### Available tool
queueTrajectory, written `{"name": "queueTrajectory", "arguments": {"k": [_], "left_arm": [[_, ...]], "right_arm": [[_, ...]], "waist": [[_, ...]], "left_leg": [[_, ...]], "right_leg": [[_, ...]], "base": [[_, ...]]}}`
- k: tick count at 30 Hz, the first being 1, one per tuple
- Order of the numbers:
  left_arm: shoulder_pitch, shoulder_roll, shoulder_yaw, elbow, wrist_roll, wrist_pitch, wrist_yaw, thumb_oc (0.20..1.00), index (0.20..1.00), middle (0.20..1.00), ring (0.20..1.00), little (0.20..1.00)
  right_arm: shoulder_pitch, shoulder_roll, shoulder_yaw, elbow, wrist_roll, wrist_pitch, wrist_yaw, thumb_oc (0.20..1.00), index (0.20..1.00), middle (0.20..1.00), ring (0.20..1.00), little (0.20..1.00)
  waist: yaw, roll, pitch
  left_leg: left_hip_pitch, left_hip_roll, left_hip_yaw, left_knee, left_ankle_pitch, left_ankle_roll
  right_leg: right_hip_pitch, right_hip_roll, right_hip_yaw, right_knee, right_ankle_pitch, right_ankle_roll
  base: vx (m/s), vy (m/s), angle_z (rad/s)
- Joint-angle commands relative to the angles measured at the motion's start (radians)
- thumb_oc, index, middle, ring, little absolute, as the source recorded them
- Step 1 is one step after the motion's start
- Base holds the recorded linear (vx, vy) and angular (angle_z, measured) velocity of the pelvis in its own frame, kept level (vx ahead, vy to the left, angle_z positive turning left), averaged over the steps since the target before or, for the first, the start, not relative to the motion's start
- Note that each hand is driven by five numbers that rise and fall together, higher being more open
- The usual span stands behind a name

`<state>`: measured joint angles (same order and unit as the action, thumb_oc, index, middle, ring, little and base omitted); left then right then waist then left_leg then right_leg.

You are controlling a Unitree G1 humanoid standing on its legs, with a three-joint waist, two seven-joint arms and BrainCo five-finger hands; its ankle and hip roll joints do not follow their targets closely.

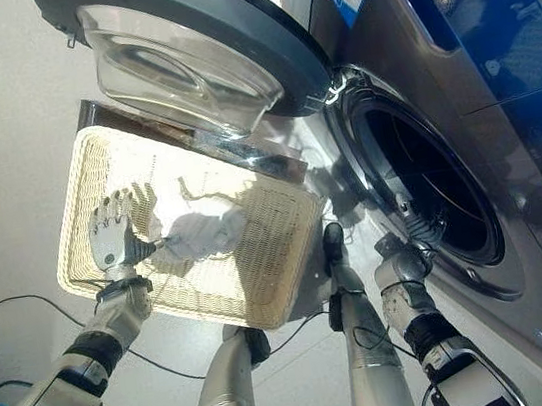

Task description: Put the clothes into the washing machine.

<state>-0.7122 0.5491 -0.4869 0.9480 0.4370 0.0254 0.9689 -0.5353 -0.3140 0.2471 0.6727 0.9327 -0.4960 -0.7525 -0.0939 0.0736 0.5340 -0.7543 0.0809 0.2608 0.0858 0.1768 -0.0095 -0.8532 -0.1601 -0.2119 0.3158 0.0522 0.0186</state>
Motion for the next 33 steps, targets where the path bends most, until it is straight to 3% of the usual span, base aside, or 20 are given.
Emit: {"name": "queueTrajectory", "arguments": {"k": [1, 5, 7, 13, 19, 21, 26, 33], "left_arm": [[0.04, 0.006, 0.044, -0.018, 0.012, -0.039, 0.089, 1.0, 1.0, 1.0, 1.0, 1.0], [0.072, -0.001, 0.058, -0.049, 0.047, -0.077, 0.093, 1.0, 1.0, 1.0, 1.0, 1.0], [0.091, 0.002, 0.045, -0.073, 0.109, -0.14, 0.083, 1.0, 1.0, 1.0, 1.0, 1.0], [0.114, 0.025, -0.043, -0.148, 0.262, -0.157, 0.005, 1.0, 1.0, 1.0, 1.0, 1.0], [0.066, 0.058, -0.159, -0.157, 0.327, -0.166, -0.073, 1.0, 1.0, 1.0, 1.0, 1.0], [0.023, 0.072, -0.22, -0.144, 0.31, -0.151, -0.145, 1.0, 1.0, 1.0, 1.0, 1.0], [-0.051, 0.068, -0.297, -0.093, 0.309, -0.142, -0.201, 1.0, 1.0, 1.0, 1.0, 1.0], [-0.149, 0.033, -0.37, 0.013, 0.31, -0.053, -0.351, 1.0, 1.0, 1.0, 1.0, 1.0]], "right_arm": [[0.076, 0.005, -0.034, -0.069, -0.028, -0.045, -0.014, 1.0, 1.0, 1.0, 1.0, 1.0], [0.089, 0.008, -0.041, -0.072, -0.028, -0.046, -0.007, 1.0, 1.0, 1.0, 1.0, 1.0], [0.095, 0.003, -0.044, -0.071, -0.027, -0.047, -0.005, 1.0, 1.0, 1.0, 1.0, 1.0], [0.108, -0.008, -0.049, -0.079, -0.02, -0.047, 0.004, 1.0, 1.0, 1.0, 1.0, 1.0], [0.086, -0.023, -0.054, -0.034, 0.016, -0.041, 0.046, 1.0, 1.0, 1.0, 1.0, 1.0], [0.061, -0.031, -0.053, 0.0, 0.031, -0.041, 0.069, 1.0, 1.0, 1.0, 1.0, 1.0], [0.027, -0.035, -0.046, 0.035, 0.038, -0.051, 0.085, 1.0, 1.0, 1.0, 1.0, 1.0], [-0.03, -0.031, -0.045, 0.08, 0.05, -0.051, 0.105, 1.0, 1.0, 1.0, 1.0, 1.0]], "waist": [[0.037, -0.001, -0.014], [0.042, 0.0, -0.014], [0.048, 0.003, -0.014], [0.05, 0.008, -0.014], [0.043, 0.01, -0.014], [0.037, 0.01, -0.014], [0.026, 0.006, -0.014], [0.01, -0.004, -0.014]], "left_leg": [[-0.008, -0.01, 0.032, 0.084, -0.092, -0.099], [-0.005, -0.012, 0.03, 0.083, -0.095, -0.097], [0.001, -0.013, 0.029, 0.081, -0.099, -0.094], [0.0, -0.013, 0.03, 0.081, -0.1, -0.093], [-0.004, -0.008, 0.04, 0.076, -0.099, -0.092], [-0.007, -0.003, 0.048, 0.071, -0.09, -0.093], [-0.018, -0.001, 0.054, 0.059, -0.079, -0.096], [-0.035, 0.004, 0.06, 0.051, -0.064, -0.102]], "right_leg": [[0.016, 0.001, -0.045, 0.061, -0.041, 0.105], [0.021, -0.002, -0.05, 0.061, -0.042, 0.106], [0.026, -0.005, -0.055, 0.063, -0.044, 0.106], [0.027, -0.01, -0.06, 0.056, -0.036, 0.111], [0.019, -0.009, -0.057, 0.055, -0.032, 0.114], [0.015, -0.004, -0.055, 0.05, -0.025, 0.117], [0.005, 0.008, -0.044, 0.036, -0.016, 0.119], [-0.016, 0.022, -0.03, 0.03, -0.002, 0.122]], "base": [[0.0, -0.007, 0.07], [0.0, -0.004, 0.07], [0.0, -0.002, 0.03], [0.0, 0.0, 0.0], [0.0, 0.0, 0.0], [0.0, 0.021, 0.0], [0.0, 0.007, 0.0], [0.0, 0.0, -0.01]]}}
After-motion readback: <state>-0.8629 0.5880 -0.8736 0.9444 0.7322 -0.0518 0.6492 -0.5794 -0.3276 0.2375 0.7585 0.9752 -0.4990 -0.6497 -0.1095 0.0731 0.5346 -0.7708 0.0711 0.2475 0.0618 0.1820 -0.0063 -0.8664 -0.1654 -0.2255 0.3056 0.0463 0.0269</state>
